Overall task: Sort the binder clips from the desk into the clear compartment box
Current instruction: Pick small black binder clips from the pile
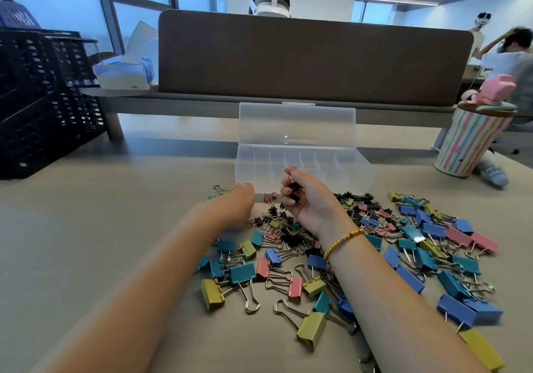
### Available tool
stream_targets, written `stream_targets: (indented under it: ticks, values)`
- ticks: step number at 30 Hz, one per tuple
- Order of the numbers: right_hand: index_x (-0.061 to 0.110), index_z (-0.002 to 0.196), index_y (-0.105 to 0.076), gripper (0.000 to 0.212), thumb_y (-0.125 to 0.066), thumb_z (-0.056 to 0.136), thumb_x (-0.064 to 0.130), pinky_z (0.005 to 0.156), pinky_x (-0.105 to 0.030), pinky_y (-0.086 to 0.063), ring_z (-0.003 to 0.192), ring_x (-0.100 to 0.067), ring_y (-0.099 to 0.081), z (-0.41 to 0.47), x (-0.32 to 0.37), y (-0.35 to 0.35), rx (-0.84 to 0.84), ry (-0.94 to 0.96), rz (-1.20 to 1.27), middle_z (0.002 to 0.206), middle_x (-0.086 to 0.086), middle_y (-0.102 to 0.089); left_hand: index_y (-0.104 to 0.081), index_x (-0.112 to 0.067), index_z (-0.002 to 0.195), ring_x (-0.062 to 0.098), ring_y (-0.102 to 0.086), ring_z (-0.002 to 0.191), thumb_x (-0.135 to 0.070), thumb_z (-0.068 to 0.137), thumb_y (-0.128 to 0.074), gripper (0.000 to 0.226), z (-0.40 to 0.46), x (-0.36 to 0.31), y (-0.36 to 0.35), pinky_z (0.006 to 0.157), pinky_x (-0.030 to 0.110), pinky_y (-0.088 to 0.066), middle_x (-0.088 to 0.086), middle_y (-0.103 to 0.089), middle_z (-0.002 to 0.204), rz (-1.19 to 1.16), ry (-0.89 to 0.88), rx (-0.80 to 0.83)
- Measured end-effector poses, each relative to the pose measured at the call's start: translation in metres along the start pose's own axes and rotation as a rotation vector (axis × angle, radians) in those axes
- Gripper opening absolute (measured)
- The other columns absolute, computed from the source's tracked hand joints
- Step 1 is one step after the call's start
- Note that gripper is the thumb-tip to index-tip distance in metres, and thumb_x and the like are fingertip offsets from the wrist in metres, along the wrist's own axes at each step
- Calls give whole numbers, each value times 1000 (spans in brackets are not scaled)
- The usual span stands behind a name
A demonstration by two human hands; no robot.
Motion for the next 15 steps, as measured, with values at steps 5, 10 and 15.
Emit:
stream_targets:
  ticks: [5,10,15]
  values:
    - [7,98,-58,13,-48,96,15,40,-12,-33,54,-5,-40,-3,4,-1,9,62,-215,67,2,-43,-44,-3,109,14,-44,69,-7,98,-34,16,11,13,0,62,23,-37,10,-54,94,-179,51,-137]
    - [13,113,-61,25,-55,93,27,67,-17,-40,77,-5,-52,-8,-7,-22,104,217,-1269,91,6,-57,-47,-9,85,9,-35,49,-2,96,-28,23,6,24,18,36,14,-29,2,-38,65,-1443,191,-301]
    - [17,118,-58,33,-61,88,31,91,-33,-45,110,-21,-52,-8,-25,-27,167,223,-1768,123,-5,-56,-43,-11,67,7,-41,37,-17,93,-34,28,-7,38,12,29,13,-27,4,-43,59,-1981,284,-299]
Point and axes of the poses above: each hand's wrist, its own z-axis towards the middle knuckle, its own y-axis out of the back of the hand, x = y × z, the point moved 5 cm from there along z, towards the middle knuckle
